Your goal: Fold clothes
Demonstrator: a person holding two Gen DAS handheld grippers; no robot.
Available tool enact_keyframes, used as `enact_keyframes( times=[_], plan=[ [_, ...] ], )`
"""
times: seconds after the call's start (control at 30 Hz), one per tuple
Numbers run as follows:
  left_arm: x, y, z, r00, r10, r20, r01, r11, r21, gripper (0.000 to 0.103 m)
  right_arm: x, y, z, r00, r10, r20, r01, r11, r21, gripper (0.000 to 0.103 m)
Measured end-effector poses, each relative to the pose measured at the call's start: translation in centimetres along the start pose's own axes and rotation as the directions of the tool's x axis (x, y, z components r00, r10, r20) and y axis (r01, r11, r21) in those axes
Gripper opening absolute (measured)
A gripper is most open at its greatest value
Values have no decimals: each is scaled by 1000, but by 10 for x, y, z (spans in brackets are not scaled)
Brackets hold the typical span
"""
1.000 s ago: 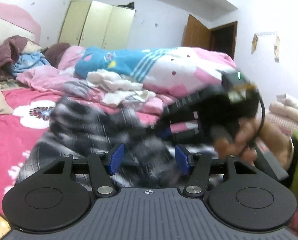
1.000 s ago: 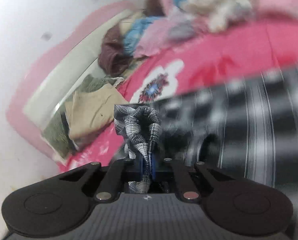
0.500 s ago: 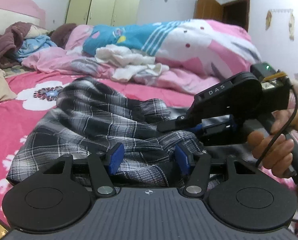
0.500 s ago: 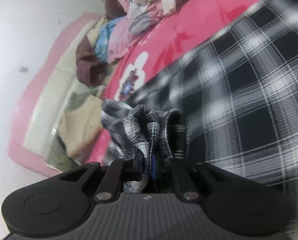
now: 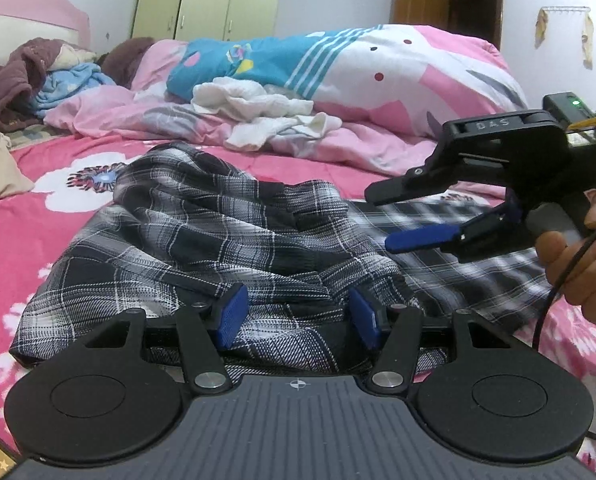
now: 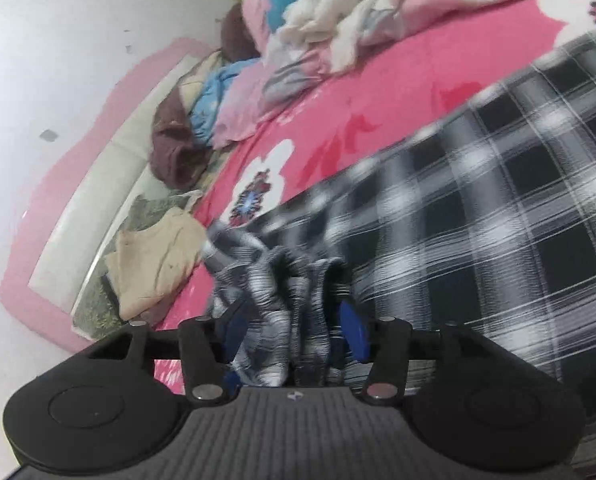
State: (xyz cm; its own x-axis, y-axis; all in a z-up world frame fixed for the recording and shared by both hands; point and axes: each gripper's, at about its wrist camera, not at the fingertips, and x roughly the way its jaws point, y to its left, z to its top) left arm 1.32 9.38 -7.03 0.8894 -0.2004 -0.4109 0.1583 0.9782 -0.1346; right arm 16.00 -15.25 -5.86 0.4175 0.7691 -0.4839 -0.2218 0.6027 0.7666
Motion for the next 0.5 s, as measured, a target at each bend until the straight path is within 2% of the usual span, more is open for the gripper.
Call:
enact_keyframes(
  times=[0.07, 0.17, 0.5],
  plan=[
    [0, 0, 0, 1000, 0, -1, 0, 1000, -1, 57, 5, -3, 3, 999, -12, -30, 12, 1000, 20, 62],
    [0, 0, 1, 1000, -1, -3, 1, 1000, -3, 57, 22, -4, 4, 996, -31, -88, 35, 998, 43, 62],
    [1, -2, 0, 1000, -1, -7, 0, 1000, -7, 57, 31, 1, 0, 989, -54, -140, 60, 997, 43, 63]
  ],
)
